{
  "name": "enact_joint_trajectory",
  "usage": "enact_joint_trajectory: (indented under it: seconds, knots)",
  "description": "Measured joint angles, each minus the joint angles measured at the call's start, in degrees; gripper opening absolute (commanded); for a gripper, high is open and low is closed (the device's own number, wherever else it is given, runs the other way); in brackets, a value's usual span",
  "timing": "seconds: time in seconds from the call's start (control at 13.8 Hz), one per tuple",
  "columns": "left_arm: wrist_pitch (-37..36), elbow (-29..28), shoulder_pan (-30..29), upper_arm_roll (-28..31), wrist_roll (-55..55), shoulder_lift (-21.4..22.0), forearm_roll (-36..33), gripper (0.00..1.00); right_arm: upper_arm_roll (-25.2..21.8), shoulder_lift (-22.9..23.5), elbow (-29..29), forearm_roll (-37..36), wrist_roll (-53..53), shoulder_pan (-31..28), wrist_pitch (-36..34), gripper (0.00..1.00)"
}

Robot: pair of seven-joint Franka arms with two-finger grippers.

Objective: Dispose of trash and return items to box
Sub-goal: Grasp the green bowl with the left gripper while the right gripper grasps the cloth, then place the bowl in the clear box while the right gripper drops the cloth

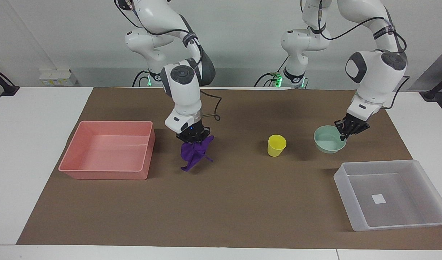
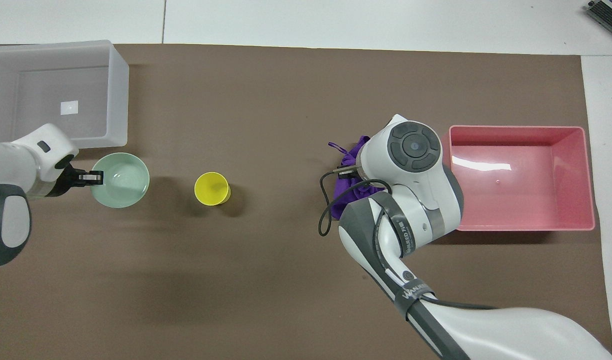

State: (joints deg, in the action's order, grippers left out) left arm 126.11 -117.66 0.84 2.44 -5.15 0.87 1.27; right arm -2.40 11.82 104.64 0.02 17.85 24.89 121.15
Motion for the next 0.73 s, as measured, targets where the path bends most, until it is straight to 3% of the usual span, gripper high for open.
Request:
enact_joint_trajectory:
  seconds: [0.15, 0.36, 0.73]
  knots:
    - [-0.1, 4.7, -2.2, 0.1, -1.3, -2.6, 0.0, 0.00, 0.0, -2.7, -2.4, 0.0, 0.8, -0.7, -5.5, 0.00]
    - [-0.2, 14.6, -4.9, 0.1, -2.2, -9.7, 0.0, 0.00, -0.1, -5.1, -6.4, -0.1, 1.1, -3.2, -10.6, 0.00]
    - [-6.4, 36.2, -8.0, -0.2, -2.8, -26.3, 0.0, 0.00, -0.3, -8.4, -7.4, -0.1, -4.2, -13.4, -13.0, 0.00]
